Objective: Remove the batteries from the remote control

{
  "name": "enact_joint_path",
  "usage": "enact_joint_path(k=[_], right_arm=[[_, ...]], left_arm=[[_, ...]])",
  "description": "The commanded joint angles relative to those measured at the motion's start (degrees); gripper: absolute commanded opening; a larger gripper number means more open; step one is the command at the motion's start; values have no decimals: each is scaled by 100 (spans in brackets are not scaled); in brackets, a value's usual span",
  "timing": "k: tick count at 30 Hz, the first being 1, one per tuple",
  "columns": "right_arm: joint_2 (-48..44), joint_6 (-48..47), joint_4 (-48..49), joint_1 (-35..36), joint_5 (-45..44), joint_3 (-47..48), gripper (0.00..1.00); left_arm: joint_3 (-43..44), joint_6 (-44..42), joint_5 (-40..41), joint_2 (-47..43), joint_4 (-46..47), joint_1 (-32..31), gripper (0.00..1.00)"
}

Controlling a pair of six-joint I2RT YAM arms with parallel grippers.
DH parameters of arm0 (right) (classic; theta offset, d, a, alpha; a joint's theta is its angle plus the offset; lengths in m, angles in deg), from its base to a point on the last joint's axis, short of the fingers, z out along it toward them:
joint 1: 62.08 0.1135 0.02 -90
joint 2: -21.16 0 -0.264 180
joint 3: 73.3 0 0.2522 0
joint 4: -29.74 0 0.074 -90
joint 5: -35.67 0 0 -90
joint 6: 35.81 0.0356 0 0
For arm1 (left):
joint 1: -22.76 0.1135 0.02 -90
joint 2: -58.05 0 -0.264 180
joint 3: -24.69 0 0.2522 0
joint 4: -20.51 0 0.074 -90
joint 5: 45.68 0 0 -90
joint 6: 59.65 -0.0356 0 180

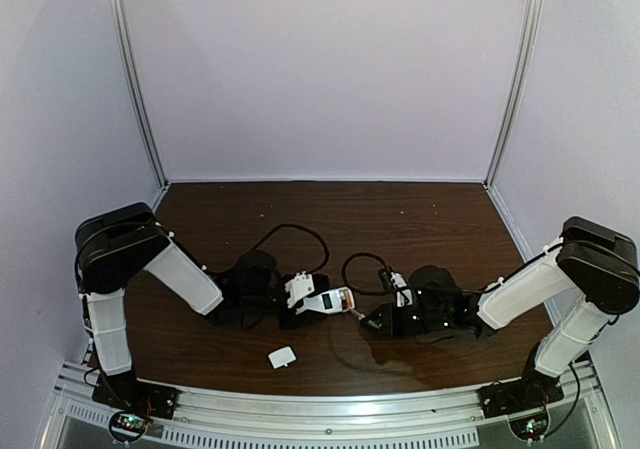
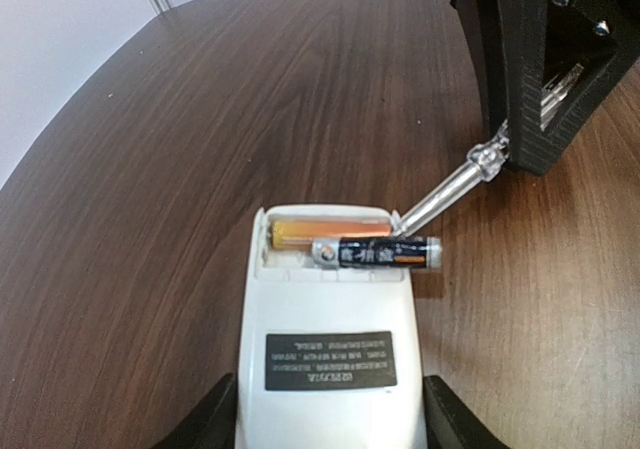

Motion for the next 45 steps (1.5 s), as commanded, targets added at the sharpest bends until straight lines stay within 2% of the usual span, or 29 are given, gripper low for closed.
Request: enact_joint_path(k=[1, 13, 22, 29, 39, 45], right_arm=[[147, -216, -691, 90, -626, 129, 0], [-106, -134, -1413, 103, -925, 419, 0], [-56, -265, -2753, 121, -1366, 1109, 0], [143, -297, -3311, 117, -1665, 1611, 0], [338, -419, -3583, 118, -1735, 1996, 0], [279, -515, -3556, 120, -1612, 1868, 0]], left_arm=[[201, 159, -552, 74, 232, 24, 0], [230, 74, -502, 94, 119, 38, 0], [224, -12, -365, 98, 56, 34, 0], [230, -60, -343, 94, 9, 33, 0], [231, -87, -356, 78, -6, 25, 0], [212, -87, -331, 56, 17, 25, 0]])
